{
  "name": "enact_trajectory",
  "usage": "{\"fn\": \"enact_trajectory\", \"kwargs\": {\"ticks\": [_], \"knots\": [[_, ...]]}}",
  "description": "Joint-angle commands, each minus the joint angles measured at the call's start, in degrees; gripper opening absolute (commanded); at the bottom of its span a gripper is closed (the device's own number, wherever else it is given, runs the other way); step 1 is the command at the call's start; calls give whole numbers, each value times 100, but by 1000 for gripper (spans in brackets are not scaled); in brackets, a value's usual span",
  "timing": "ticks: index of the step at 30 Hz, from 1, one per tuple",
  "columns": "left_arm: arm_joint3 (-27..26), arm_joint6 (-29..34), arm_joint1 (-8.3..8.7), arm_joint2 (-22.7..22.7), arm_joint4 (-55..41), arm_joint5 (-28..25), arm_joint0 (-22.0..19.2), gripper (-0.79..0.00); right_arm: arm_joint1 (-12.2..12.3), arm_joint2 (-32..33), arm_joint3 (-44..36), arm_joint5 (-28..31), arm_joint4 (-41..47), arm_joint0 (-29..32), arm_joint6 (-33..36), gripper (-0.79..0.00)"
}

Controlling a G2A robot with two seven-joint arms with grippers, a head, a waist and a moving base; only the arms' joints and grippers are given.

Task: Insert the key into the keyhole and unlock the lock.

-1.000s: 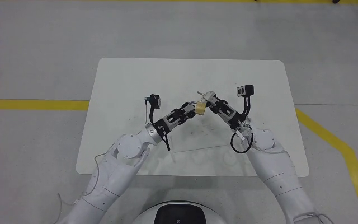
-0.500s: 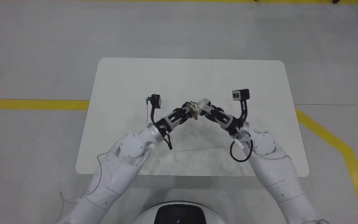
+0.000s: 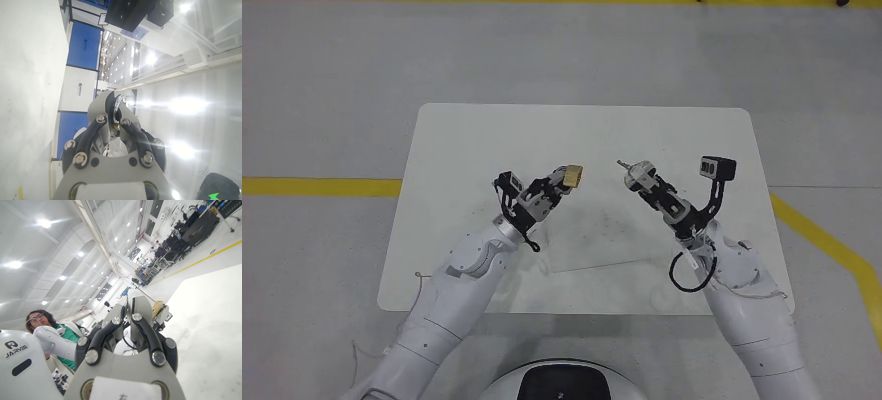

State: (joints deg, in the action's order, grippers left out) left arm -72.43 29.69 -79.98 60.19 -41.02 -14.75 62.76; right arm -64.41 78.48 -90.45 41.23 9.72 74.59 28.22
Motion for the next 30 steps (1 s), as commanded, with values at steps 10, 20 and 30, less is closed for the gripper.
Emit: {"fn": "enact_trajectory", "kwargs": {"ticks": [10,20,30], "knots": [[653,1150,-275,-393,-1591,473,-618,-785,17,820,-766,-100,-2278,810,-1618,-785],[959,831,-323,-477,-1355,368,-809,-785,17,908,-768,-58,-2285,899,-1745,-785],[959,831,-323,-477,-1355,368,-809,-785,17,908,-768,-58,-2285,899,-1745,-785]]}}
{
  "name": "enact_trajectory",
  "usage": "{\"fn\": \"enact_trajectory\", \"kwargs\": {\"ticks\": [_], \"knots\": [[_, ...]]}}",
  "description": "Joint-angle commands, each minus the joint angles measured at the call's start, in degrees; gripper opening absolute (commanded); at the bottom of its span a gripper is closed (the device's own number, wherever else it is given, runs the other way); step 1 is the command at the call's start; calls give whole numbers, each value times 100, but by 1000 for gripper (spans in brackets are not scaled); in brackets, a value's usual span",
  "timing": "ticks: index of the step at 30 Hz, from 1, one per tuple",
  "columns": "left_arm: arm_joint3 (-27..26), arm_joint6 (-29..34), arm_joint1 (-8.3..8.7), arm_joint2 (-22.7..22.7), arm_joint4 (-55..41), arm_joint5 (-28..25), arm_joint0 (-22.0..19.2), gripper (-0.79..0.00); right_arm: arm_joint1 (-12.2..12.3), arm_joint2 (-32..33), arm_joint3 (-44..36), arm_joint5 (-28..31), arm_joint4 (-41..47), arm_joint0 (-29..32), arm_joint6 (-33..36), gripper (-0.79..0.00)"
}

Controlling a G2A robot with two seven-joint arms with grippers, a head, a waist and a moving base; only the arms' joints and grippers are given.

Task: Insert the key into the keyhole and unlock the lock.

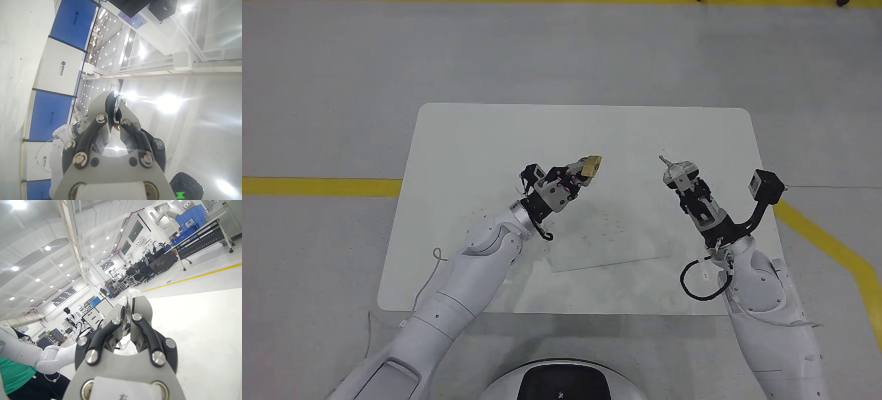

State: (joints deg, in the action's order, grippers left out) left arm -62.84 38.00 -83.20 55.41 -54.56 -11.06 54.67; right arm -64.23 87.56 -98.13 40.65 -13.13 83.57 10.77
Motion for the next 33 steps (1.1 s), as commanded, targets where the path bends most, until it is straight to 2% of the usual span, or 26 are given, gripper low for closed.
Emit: {"fn": "enact_trajectory", "kwargs": {"ticks": [1,4,7,10,14,16,18,21,24,29,33], "knots": [[0,0,0,0,0,0,0,-785,0,0,0,0,0,0,0,-785],[-26,-53,1,4,38,-27,30,-785,0,0,0,0,0,0,0,-785],[-202,-323,3,-49,552,-189,42,-785,-4,-13,33,-133,-77,-19,-4,-785],[-272,-339,-38,-43,449,-308,13,-785,-26,-17,-66,-46,-283,-11,-305,-785],[-137,163,-118,-110,156,-373,-190,-785,-26,131,-536,-431,-1341,224,-510,-785],[103,502,-186,-167,-176,-346,-335,-785,-28,171,-868,-747,-1822,406,-561,-785],[445,886,-244,-296,-68,-414,-593,-785,-27,249,-1169,-978,-2174,574,-626,-785],[956,1459,-360,-429,-307,-466,-886,-785,-27,368,-1646,-1402,-3180,897,-833,-785],[1442,1904,-481,-575,-377,-568,-1177,-785,-46,349,-2011,-1701,-3577,1266,-1076,-785],[2113,2360,-683,-722,-477,-964,-1571,-785,-75,308,-2313,-2080,-3524,1602,-1053,-785],[2498,2535,-806,-778,-445,-1294,-1780,-785,-116,32,-2304,-2320,-2917,1590,-845,-785]]}}
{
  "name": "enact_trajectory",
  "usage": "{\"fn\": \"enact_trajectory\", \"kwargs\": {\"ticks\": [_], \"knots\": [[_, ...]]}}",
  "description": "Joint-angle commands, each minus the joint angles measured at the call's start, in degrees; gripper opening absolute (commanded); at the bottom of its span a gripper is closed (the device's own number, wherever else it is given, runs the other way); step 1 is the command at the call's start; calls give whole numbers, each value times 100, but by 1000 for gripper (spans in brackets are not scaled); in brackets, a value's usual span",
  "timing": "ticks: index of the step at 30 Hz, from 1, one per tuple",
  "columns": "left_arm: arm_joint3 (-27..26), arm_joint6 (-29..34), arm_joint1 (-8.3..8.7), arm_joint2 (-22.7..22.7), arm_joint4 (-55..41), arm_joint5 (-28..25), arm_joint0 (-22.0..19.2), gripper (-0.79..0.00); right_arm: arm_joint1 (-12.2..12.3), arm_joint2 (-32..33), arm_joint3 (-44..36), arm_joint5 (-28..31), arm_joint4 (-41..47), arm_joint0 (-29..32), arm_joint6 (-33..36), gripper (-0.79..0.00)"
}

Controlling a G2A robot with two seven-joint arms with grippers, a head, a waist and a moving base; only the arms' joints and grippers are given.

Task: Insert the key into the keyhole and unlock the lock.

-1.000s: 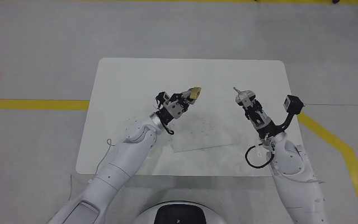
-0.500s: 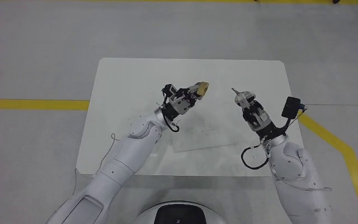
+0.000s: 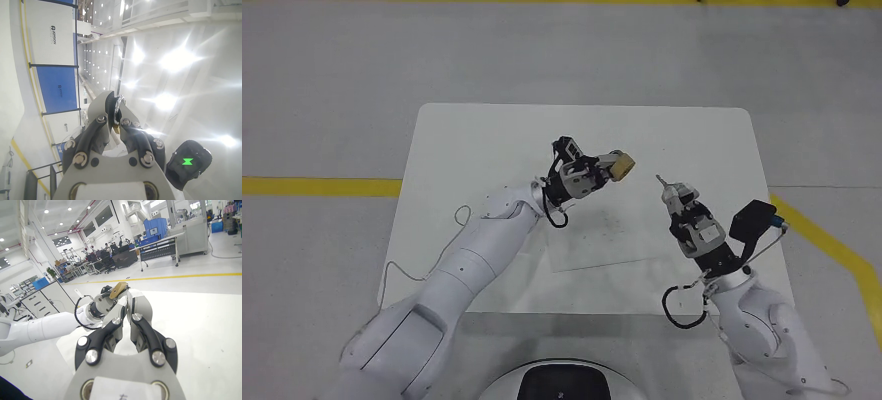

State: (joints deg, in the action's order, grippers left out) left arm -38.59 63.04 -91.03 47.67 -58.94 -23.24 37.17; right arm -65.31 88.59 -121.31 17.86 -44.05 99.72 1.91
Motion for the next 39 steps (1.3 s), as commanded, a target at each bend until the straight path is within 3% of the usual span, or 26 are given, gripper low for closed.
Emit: {"fn": "enact_trajectory", "kwargs": {"ticks": [1,11,16,23,29,39], "knots": [[149,59,-47,-1,13,-196,-72,-785,-23,-168,34,-88,399,-49,82,-785],[555,-11,-179,8,613,-1312,-368,-785,-156,-753,287,-646,1788,-417,8,-785],[616,-304,-198,72,900,-1675,-437,-785,-187,-777,281,-716,1858,-449,-182,-785],[597,-391,-247,206,700,-1368,-374,-785,-245,-1125,134,-945,1386,-449,-484,-785],[665,-342,-323,325,265,-781,-279,-785,-309,-1440,146,-1178,1065,-514,-806,-785],[724,-433,-438,331,412,-807,-252,-785,-432,-1892,273,-1586,940,-596,-1307,-785]]}}
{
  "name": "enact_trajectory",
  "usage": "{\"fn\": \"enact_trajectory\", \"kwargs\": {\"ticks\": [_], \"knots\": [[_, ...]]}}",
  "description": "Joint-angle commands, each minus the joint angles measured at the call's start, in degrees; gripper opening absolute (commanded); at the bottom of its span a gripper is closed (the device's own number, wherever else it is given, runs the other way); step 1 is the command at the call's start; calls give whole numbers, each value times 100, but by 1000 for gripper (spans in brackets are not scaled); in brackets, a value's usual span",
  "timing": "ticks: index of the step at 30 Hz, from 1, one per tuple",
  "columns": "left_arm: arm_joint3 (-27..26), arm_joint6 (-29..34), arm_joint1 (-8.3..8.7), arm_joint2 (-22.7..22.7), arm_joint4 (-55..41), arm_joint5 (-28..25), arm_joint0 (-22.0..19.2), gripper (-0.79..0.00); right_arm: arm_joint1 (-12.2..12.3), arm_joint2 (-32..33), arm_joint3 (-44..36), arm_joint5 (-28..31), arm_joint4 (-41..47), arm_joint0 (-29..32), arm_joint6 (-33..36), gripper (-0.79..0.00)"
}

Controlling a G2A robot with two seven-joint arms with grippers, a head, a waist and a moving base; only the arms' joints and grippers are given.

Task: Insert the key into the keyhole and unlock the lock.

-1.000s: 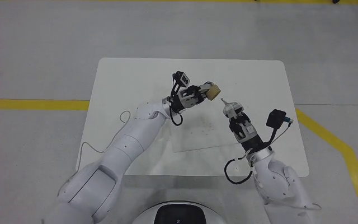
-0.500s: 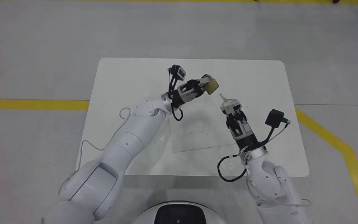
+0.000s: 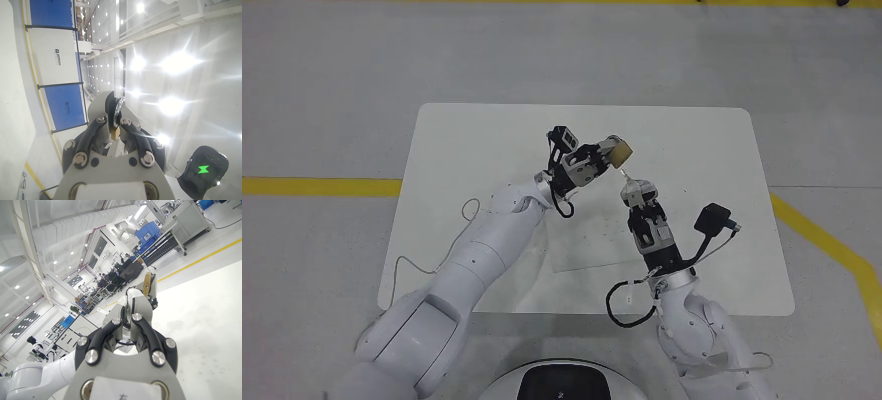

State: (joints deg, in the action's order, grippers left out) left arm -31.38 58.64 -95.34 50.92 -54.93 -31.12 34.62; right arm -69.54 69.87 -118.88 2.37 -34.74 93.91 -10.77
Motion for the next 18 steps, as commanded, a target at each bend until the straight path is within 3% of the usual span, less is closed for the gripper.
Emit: {"fn": "enact_trajectory", "kwargs": {"ticks": [1,18], "knots": [[5,19,-14,13,23,-40,3,-785,-22,-45,68,-83,5,-37,-91,-785],[9,95,-87,166,313,-347,80,-785,-172,-189,425,-344,-23,-210,-547,-785]]}}
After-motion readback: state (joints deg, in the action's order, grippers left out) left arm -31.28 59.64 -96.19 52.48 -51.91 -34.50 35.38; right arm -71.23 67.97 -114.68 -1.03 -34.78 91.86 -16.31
